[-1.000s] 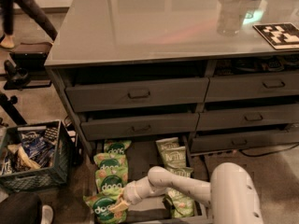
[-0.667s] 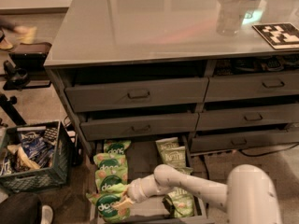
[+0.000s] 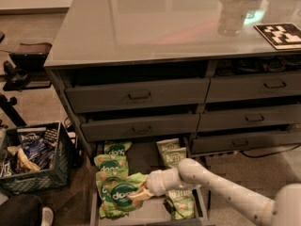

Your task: Pick green rice chip bag from bottom drawer and place on counter

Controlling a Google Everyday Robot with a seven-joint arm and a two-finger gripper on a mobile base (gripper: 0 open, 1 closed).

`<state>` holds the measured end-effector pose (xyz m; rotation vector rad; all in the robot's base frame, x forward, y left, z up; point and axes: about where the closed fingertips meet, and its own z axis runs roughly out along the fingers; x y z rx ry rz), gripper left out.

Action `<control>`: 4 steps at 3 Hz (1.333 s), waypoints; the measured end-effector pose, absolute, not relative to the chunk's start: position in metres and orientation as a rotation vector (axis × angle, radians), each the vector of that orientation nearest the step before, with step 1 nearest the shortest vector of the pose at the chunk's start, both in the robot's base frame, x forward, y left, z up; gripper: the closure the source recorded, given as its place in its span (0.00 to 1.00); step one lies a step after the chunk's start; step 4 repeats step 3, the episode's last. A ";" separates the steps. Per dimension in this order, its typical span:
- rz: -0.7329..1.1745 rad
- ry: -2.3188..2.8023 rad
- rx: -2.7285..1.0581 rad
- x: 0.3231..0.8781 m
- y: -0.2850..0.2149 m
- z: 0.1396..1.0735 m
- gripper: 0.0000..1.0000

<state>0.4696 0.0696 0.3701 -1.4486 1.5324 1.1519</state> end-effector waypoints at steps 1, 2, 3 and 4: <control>1.110 1.543 -1.392 0.494 0.026 0.414 1.00; 1.026 1.578 -1.372 0.505 -0.013 0.477 1.00; 1.026 1.578 -1.372 0.505 -0.013 0.477 1.00; 1.026 1.578 -1.372 0.505 -0.013 0.477 1.00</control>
Offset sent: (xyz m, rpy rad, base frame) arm 0.0375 -0.1249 0.1706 -0.0551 -0.0651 -0.1758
